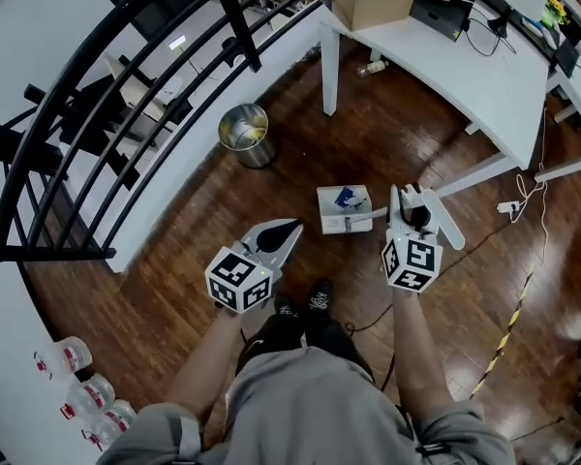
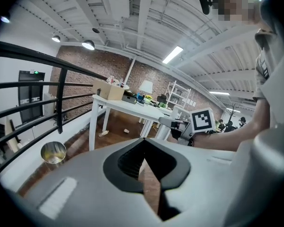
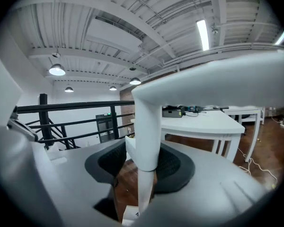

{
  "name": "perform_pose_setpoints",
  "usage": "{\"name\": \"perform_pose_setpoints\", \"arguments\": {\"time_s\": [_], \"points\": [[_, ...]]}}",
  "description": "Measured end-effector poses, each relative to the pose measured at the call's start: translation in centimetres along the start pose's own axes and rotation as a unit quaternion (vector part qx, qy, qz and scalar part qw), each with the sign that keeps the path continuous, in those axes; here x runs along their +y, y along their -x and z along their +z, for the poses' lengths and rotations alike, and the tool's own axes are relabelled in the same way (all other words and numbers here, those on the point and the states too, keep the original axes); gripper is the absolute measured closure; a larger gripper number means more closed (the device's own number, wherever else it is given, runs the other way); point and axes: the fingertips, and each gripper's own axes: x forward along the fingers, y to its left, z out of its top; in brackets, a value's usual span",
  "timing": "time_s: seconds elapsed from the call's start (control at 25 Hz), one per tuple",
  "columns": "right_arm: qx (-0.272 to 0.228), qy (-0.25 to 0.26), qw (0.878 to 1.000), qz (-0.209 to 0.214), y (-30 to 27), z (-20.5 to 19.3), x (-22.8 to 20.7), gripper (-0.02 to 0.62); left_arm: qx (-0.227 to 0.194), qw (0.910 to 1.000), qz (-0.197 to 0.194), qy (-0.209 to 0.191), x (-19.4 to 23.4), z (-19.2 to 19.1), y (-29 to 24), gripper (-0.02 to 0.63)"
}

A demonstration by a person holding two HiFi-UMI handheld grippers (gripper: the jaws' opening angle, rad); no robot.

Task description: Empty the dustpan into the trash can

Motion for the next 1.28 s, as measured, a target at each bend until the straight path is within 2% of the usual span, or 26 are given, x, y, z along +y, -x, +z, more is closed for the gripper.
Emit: {"name": "perform_pose_setpoints", "arguments": {"time_s": [0.2, 0.4, 0.64, 0.84, 1.08, 1.28], "points": [[-0.054, 0.023, 0.996, 0.064, -0.8, 6.6, 4.0, 0.440, -0.034, 0.9986, 0.039, -0.011, 2.4, 3.6, 2.3, 0.600], [-0.114, 0.040, 0.985, 0.121, -1.9, 13.6, 9.6, 0.451, -0.072, 0.9957, 0.056, -0.018, 5.3, 6.6, 4.9, 0.600], [-0.153, 0.054, 0.965, 0.207, -3.2, 21.1, 18.4, 0.482, -0.097, 0.9929, 0.067, -0.013, 10.3, 9.8, 7.8, 0.600], [-0.181, 0.075, 0.938, 0.287, -4.8, 27.2, 25.8, 0.485, -0.122, 0.9901, 0.067, -0.014, 15.3, 13.2, 9.9, 0.600], [-0.205, 0.081, 0.916, 0.336, -7.1, 31.2, 32.2, 0.486, -0.144, 0.9865, 0.078, -0.008, 21.2, 15.6, 12.6, 0.600], [-0.209, 0.071, 0.910, 0.351, -9.8, 31.9, 35.5, 0.486, -0.152, 0.9833, 0.101, 0.001, 25.5, 16.5, 14.6, 0.600]]}}
